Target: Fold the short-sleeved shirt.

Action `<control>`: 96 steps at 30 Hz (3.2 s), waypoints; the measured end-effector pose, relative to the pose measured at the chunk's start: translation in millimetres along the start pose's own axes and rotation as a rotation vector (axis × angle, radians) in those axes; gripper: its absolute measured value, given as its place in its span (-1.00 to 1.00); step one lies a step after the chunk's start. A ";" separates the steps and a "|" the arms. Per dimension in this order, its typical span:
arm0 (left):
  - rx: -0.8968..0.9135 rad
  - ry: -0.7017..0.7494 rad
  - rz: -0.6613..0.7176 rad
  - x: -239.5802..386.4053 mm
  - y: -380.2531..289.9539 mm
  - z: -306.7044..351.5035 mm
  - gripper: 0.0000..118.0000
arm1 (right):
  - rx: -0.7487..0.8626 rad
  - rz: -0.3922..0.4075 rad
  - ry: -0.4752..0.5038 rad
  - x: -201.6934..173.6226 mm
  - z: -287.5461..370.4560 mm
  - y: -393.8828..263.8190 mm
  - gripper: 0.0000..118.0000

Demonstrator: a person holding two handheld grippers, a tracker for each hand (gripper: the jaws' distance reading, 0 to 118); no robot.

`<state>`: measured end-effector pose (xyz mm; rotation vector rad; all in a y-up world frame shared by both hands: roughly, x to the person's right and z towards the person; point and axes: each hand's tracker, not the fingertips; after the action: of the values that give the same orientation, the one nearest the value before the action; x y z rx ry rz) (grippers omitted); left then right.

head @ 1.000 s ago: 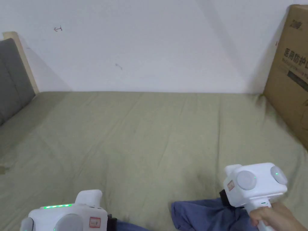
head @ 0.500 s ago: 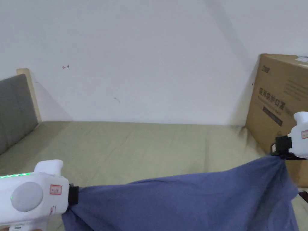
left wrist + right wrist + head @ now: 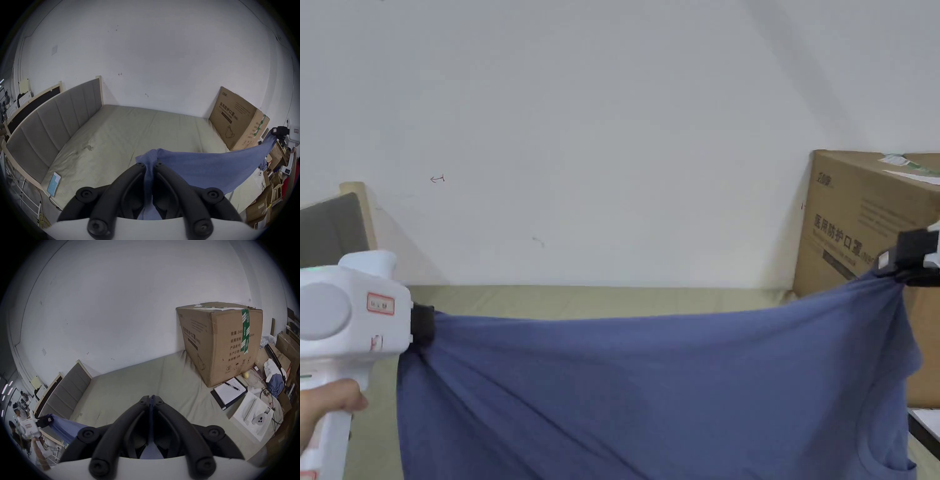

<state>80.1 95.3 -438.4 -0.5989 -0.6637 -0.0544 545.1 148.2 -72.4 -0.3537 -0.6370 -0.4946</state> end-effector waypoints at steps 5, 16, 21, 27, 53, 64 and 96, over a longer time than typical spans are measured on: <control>0.047 0.005 0.004 5.3 57.4 -7.5 -0.94 | 0.044 -0.004 0.011 -16.9 -7.8 48.1 -0.96; 0.177 0.073 -0.017 18.1 211.4 -33.6 -0.94 | 0.136 0.004 0.007 -68.4 -49.9 172.4 -0.96; 0.243 0.115 -0.008 23.8 253.1 -32.9 -0.94 | 0.181 -0.015 0.030 -92.3 -51.5 216.4 -0.96; 0.290 0.190 -0.032 24.5 295.4 -37.7 -0.94 | 0.241 -0.034 0.057 -124.7 -44.8 263.6 -0.96; -0.335 0.256 -0.046 -1.2 -5.4 -361.4 -0.94 | -0.416 0.047 -0.228 -6.0 -334.4 -67.0 -0.96; -0.487 0.221 0.083 -44.3 -117.5 -392.6 -0.94 | -0.575 -0.089 -0.242 70.5 -370.0 -178.3 -0.96; -0.381 0.145 -0.013 -98.6 -282.9 -53.0 -0.14 | -0.537 -0.083 -0.147 68.1 -18.6 -378.6 -0.85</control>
<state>-34.1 -182.0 -387.2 -0.9475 -0.5182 -0.2387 397.4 -195.6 18.6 -0.8796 -0.6575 -0.7239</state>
